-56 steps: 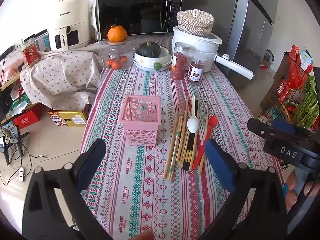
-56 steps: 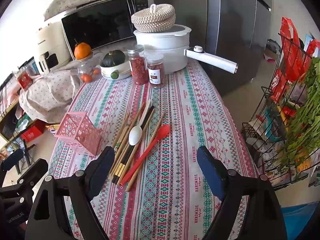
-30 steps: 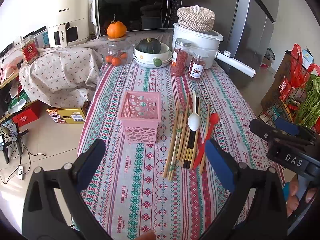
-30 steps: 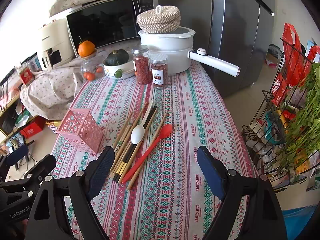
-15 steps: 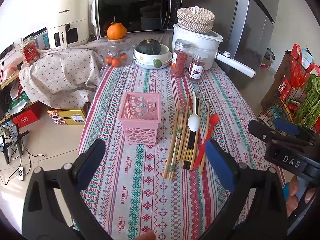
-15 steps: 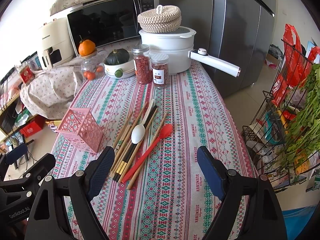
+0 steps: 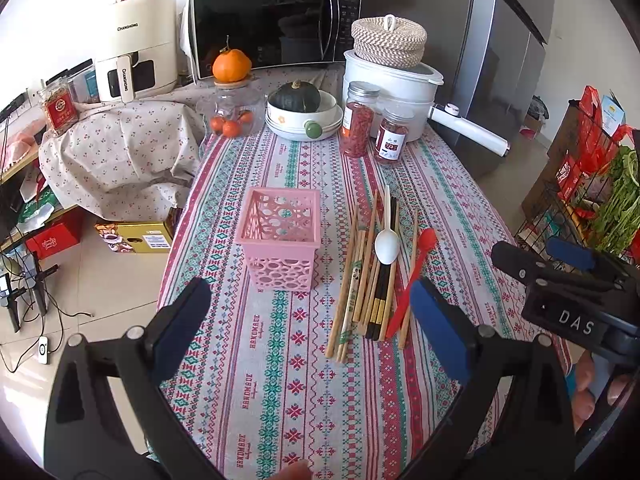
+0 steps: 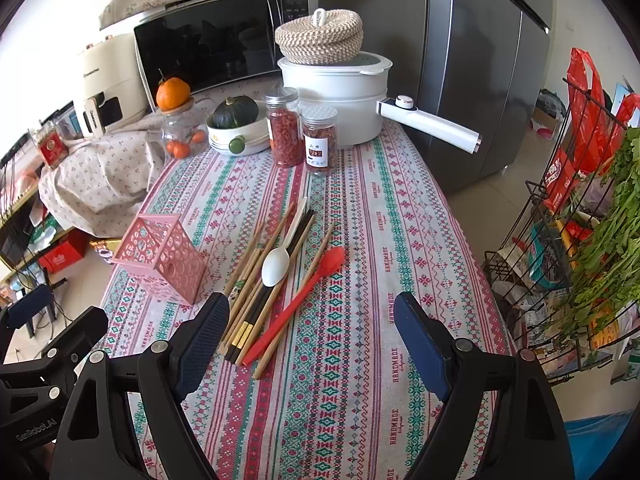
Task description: Organize utensils
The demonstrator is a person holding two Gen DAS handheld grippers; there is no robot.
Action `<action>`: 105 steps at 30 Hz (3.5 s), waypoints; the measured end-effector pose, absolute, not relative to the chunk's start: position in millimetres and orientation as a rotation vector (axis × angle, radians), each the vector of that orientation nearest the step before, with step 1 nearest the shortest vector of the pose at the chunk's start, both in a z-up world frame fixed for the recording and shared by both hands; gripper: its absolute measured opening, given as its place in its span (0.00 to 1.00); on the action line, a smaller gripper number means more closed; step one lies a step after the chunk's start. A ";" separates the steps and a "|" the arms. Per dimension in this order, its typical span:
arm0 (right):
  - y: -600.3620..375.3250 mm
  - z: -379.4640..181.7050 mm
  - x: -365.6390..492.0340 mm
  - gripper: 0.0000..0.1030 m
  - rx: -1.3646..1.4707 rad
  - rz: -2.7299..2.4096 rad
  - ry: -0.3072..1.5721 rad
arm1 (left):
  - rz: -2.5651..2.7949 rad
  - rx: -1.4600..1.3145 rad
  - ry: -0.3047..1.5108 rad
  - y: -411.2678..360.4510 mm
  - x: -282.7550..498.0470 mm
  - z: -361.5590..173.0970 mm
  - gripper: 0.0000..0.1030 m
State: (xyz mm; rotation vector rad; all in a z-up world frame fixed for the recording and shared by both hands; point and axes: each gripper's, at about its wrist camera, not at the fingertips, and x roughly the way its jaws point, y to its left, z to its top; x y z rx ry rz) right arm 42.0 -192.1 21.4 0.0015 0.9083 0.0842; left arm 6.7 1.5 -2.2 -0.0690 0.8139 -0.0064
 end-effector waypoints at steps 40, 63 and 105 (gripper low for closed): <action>-212.5 12.8 69.5 0.84 0.008 0.036 0.960 | -0.011 0.018 0.821 -5.8 25.8 2.4 0.99; -285.9 -44.2 138.0 0.83 0.147 0.033 1.160 | -0.107 0.170 1.296 -100.2 213.4 -95.9 0.15; -257.9 -131.2 209.2 0.35 0.325 0.098 1.215 | -0.297 -0.060 0.919 8.0 96.8 -14.0 0.05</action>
